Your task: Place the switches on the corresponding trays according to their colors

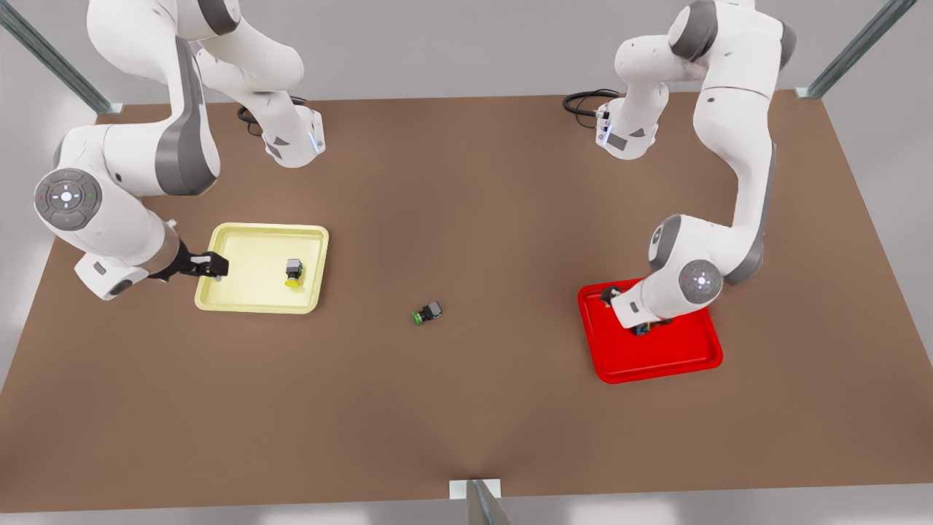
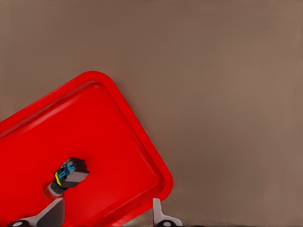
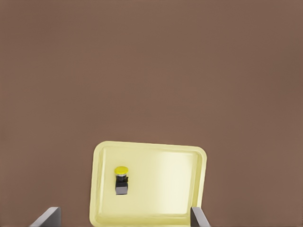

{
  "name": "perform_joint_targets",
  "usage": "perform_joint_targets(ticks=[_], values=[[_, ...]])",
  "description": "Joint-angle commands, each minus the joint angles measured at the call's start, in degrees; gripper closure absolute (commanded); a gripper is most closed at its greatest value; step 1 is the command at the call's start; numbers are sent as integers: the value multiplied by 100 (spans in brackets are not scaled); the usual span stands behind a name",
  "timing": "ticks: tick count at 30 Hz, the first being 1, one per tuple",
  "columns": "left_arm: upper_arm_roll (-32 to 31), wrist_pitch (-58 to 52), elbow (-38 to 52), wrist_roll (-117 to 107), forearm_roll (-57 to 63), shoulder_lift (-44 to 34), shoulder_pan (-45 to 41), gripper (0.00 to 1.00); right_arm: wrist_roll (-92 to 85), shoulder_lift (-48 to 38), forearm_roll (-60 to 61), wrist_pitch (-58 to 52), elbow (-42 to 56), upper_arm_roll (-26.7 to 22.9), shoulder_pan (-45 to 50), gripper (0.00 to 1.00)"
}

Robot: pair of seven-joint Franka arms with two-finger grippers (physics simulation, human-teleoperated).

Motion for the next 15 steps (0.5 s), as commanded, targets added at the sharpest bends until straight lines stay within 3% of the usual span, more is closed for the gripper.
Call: perform_joint_targets(ticks=[1,5,6,7,8,12,15], values=[[-9,-140,23,-170,-5,-93,-10,0,0,1,0,0,0,0,4,0],[-106,-1713,524,-1331,-31,-1104,-54,0,0,1,9,0,0,0,4,0],[471,-1924,524,-1296,-75,-1428,-491,0,0,1,0,0,0,0,4,0],[1668,-2364,533,-1270,-277,-1745,-1353,0,0,1,9,0,0,9,4,0],[2459,-2461,533,-1130,-321,-1860,-1671,0,0,1,9,0,0,9,4,0],[2619,-2733,1034,-216,-339,-1860,-634,0,0,1,9,0,0,0,4,0],[2847,-2803,1078,-154,-435,-1825,-713,0,0,-8,9,0,0,0,4,0]])
